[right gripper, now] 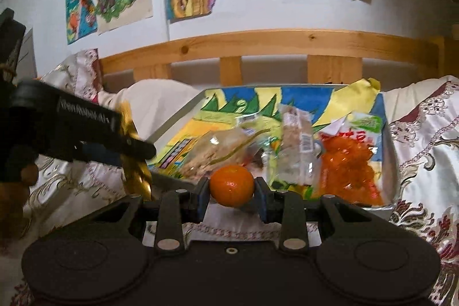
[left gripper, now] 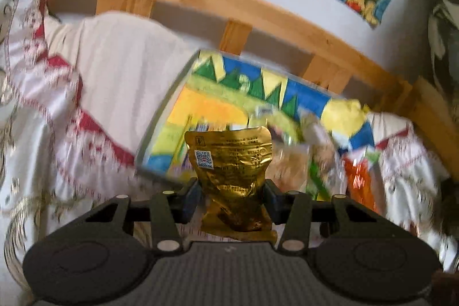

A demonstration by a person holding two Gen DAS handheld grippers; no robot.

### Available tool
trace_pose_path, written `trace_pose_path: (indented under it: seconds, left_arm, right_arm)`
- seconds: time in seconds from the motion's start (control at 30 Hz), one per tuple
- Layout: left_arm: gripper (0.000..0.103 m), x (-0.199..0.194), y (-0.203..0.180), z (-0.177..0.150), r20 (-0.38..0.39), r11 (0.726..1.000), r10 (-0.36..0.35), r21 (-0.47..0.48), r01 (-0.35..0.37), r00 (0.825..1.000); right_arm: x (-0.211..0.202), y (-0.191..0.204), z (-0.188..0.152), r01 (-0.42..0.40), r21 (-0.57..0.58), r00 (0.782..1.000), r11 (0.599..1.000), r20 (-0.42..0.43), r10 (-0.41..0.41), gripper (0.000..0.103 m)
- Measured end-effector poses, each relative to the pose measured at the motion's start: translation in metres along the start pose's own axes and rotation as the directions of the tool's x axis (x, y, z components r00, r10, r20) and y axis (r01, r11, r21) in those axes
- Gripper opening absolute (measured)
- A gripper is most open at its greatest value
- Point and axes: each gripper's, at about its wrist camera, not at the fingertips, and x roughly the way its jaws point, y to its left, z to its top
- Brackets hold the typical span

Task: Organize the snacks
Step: 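Carry gold packet in left tool while right tool carries mandarin into tray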

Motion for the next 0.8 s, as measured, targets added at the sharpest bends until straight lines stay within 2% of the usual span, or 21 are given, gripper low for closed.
trace_pose_path:
  seconds: [0.13,0.3,0.47,0.8]
  left_arm:
    - [0.052,0.007,-0.004,0.021,0.036,1.000,0.013,-0.017,-0.013,0.999]
    - [0.052,0.034,-0.004,0.033,-0.005,0.998,0.063,-0.016,-0.063,0.998]
    - [0.052,0.050,0.005,0.030,-0.038,0.995,0.087,-0.053,-0.089,0.996]
    - [0.054,0.064,-0.004,0.022,-0.050,0.995,0.098,-0.001,-0.098,0.994]
  right_arm:
    - [0.006,-0.011,0.004,0.026,0.028,1.000,0.999,0.009,-0.026,0.035]
    - [0.019,-0.023,0.007,0.041,0.077,0.999,0.996,-0.010,-0.040,0.036]
    - [0.028,-0.024,0.007,0.032,0.076,0.999,0.997,-0.019,-0.030,0.036]
    - [0.041,-0.021,0.011,0.011,0.066,1.000,0.998,-0.027,-0.009,0.036]
